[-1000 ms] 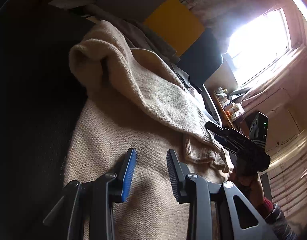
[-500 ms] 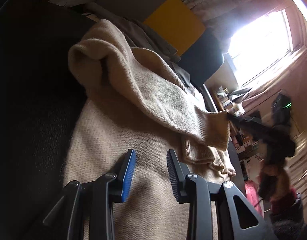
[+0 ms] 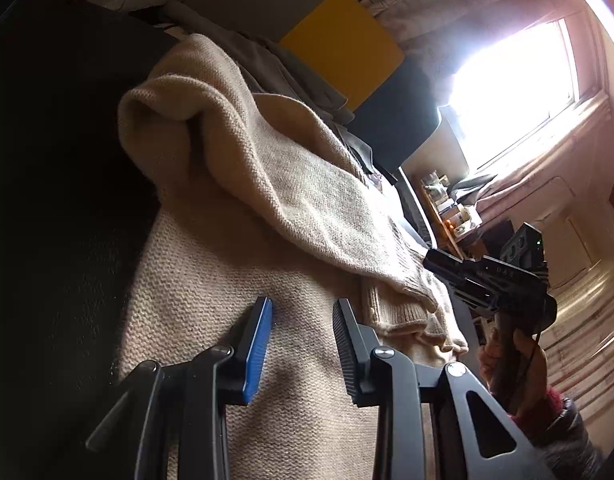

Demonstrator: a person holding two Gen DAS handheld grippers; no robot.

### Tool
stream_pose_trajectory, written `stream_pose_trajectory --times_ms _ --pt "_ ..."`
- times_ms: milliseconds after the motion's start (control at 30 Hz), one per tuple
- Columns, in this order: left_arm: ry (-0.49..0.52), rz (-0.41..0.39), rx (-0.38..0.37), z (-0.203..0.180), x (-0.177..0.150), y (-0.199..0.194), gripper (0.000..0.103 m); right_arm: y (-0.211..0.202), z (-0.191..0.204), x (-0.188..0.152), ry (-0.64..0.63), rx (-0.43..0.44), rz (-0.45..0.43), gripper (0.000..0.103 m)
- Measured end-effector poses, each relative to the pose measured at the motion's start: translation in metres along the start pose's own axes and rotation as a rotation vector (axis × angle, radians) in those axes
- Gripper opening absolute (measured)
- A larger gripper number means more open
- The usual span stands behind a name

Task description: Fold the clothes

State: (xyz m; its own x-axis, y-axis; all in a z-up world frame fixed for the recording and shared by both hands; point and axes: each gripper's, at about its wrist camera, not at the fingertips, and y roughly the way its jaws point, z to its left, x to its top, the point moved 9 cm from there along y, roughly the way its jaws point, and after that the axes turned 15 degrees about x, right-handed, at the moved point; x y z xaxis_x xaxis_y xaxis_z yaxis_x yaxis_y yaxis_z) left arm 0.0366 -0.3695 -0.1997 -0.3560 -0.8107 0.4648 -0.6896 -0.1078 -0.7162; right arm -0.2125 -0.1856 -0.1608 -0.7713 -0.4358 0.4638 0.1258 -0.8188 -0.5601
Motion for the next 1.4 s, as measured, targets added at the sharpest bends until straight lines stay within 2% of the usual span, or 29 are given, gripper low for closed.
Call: stream_pose_trajectory --times_ms 100,233,300,367,400,533,633,833,967,1067,1100,1133,1167,1267,1400 --pt "-0.005 0.001 0.0 0.0 -0.001 -0.002 0.031 0.006 -0.012 0.005 0.092 0.094 -0.074 0.028" --pt "-0.014 0.001 0.001 0.001 -0.003 -0.004 0.031 0.011 -0.021 0.007 0.152 0.14 -0.117 0.028" --pt "-0.015 0.0 0.0 0.001 -0.003 -0.004 0.031 -0.006 -0.019 0.011 0.136 0.142 -0.187 0.03" --pt "-0.014 0.001 0.0 0.003 -0.003 -0.004 0.031 -0.021 -0.017 0.014 0.119 0.146 -0.249 0.065" --pt "-0.014 0.001 0.0 0.004 -0.003 -0.004 0.031 -0.021 -0.016 0.014 0.11 0.156 -0.242 0.069" --pt "-0.014 0.001 0.001 0.004 -0.003 -0.006 0.031 -0.011 -0.02 0.009 0.136 0.186 -0.192 0.069" --pt "-0.015 0.0 0.006 0.005 -0.004 -0.006 0.031 -0.002 -0.009 0.006 0.133 0.246 -0.173 0.065" --pt "-0.019 0.001 -0.002 0.008 -0.003 -0.007 0.031 0.014 0.009 -0.001 0.115 0.327 -0.131 0.065" --pt "-0.018 -0.002 -0.004 0.009 -0.003 -0.008 0.031 0.021 0.007 -0.012 0.08 0.276 -0.106 0.064" --pt "-0.017 -0.006 0.003 0.009 -0.002 -0.009 0.031 0.032 0.013 -0.02 -0.036 0.173 -0.047 0.063" --pt "-0.009 -0.005 0.011 0.008 -0.001 -0.01 0.031 0.035 0.015 -0.021 -0.067 0.136 -0.023 0.053" --pt "0.0 -0.002 0.02 0.007 -0.001 -0.01 0.032 0.038 0.018 -0.022 -0.063 0.119 0.007 0.026" --pt "0.01 0.001 0.029 0.006 0.0 -0.011 0.032 0.04 0.021 -0.023 -0.062 0.1 0.035 0.006" --pt "0.055 0.008 0.054 0.003 0.0 -0.011 0.033 0.034 0.044 -0.019 -0.168 0.021 0.082 0.004" --pt "0.07 0.032 0.05 -0.004 0.006 -0.009 0.035 0.02 0.09 0.006 -0.257 0.034 0.085 0.004"
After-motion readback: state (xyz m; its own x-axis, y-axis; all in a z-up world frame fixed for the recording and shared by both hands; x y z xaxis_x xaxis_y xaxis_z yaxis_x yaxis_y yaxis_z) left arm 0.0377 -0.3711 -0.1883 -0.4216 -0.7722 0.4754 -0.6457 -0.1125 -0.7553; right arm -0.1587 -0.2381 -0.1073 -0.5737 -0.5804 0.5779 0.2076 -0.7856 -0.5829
